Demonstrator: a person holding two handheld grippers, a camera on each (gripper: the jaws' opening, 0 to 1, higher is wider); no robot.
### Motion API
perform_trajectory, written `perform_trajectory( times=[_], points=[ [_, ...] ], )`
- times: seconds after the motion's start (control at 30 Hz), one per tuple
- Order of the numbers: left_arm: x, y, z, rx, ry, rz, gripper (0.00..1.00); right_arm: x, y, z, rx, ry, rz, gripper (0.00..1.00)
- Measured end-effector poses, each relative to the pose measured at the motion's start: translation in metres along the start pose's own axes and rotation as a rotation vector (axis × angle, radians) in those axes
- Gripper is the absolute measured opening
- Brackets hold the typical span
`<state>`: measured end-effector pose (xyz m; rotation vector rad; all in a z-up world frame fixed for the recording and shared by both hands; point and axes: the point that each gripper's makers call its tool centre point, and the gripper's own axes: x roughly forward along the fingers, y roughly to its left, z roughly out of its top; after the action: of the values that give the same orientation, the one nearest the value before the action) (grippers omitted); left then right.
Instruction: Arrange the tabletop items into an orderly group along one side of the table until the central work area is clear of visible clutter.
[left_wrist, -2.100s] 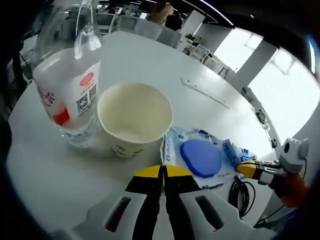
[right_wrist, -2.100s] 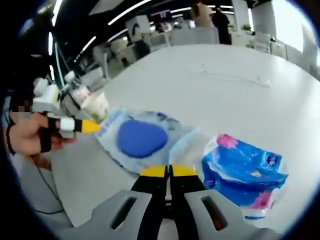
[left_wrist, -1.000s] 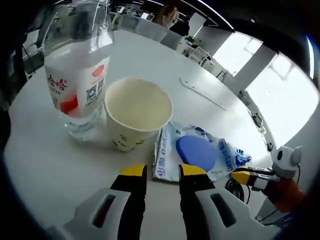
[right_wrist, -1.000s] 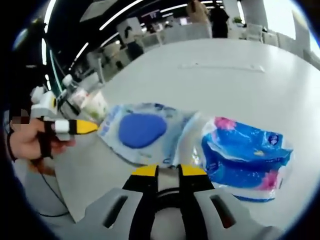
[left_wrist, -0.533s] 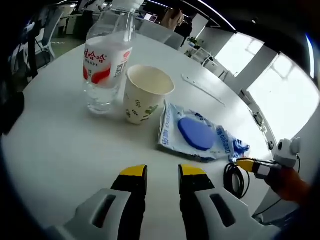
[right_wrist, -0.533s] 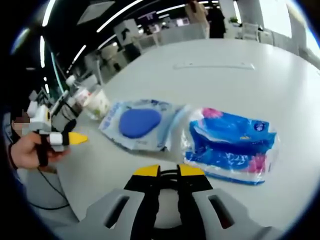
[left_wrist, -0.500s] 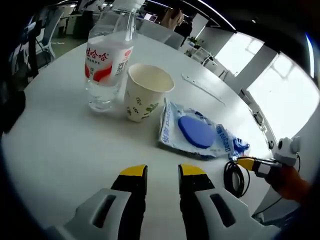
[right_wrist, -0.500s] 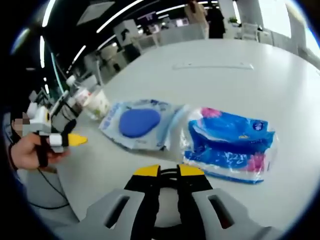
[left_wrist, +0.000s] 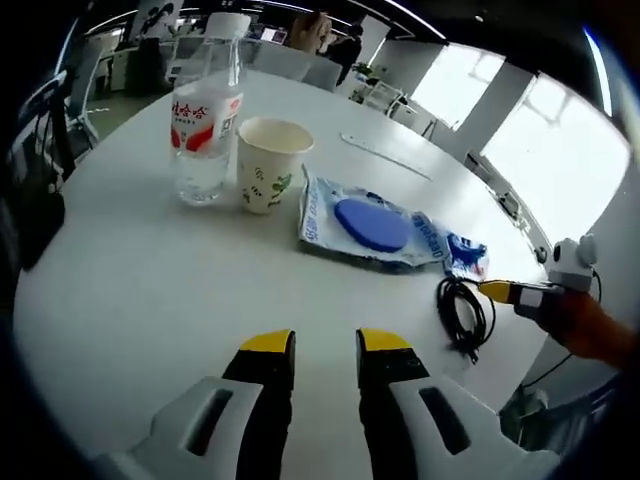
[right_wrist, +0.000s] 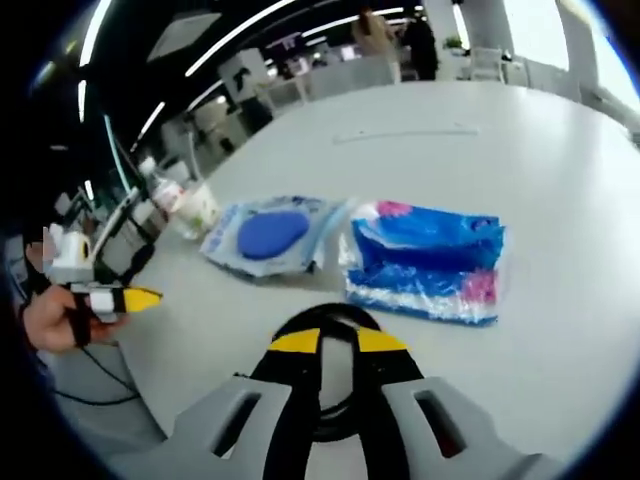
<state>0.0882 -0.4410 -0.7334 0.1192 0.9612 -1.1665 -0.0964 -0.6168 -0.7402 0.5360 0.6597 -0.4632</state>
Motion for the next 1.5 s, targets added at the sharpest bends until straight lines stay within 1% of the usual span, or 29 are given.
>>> perform_trajectory(
  times=[0.1,0.2,0.23,0.4,0.47,0.63,0.8,0.87,1.07,1.17,1.37,1.5],
  points=[
    [-0.008,-0.001,-0.012,0.015,0.011,-0.005,0.22,-0.010,-0.007,-0.010,0.003,0.004,-0.014,0.08],
    [-0.015,0.001,-0.020,0.029,0.016,-0.001,0.22,-0.021,-0.016,-0.018,0.017,0.001,-0.033,0.07],
    [-0.018,0.001,-0.022,0.034,0.017,0.001,0.22,-0.026,-0.021,-0.019,0.029,-0.009,-0.048,0.07],
    [-0.032,0.000,-0.030,0.066,0.016,0.006,0.23,-0.039,-0.036,-0.021,0.062,-0.032,-0.078,0.07],
    [-0.035,-0.001,-0.032,0.089,0.017,0.007,0.23,-0.043,-0.039,-0.021,0.071,-0.040,-0.089,0.07],
    [-0.042,-0.002,-0.032,0.111,0.012,0.007,0.23,-0.049,-0.048,-0.016,0.085,-0.052,-0.110,0.07],
    [-0.046,-0.006,-0.029,0.124,0.005,0.003,0.23,-0.048,-0.059,-0.006,0.088,-0.055,-0.124,0.08],
    [-0.046,-0.007,-0.029,0.140,0.003,0.002,0.23,-0.046,-0.066,-0.001,0.089,-0.057,-0.129,0.08],
    [-0.049,-0.010,-0.030,0.136,0.001,0.000,0.24,-0.037,-0.081,0.012,0.096,-0.052,-0.143,0.09],
    [-0.051,-0.011,-0.032,0.156,0.005,0.000,0.24,-0.031,-0.089,0.018,0.105,-0.046,-0.149,0.10],
    [-0.055,-0.012,-0.031,0.164,0.009,-0.001,0.25,-0.020,-0.094,0.029,0.105,-0.042,-0.148,0.10],
    [-0.059,-0.011,-0.027,0.174,0.004,0.003,0.26,-0.008,-0.100,0.032,0.099,-0.023,-0.150,0.10]
  ],
)
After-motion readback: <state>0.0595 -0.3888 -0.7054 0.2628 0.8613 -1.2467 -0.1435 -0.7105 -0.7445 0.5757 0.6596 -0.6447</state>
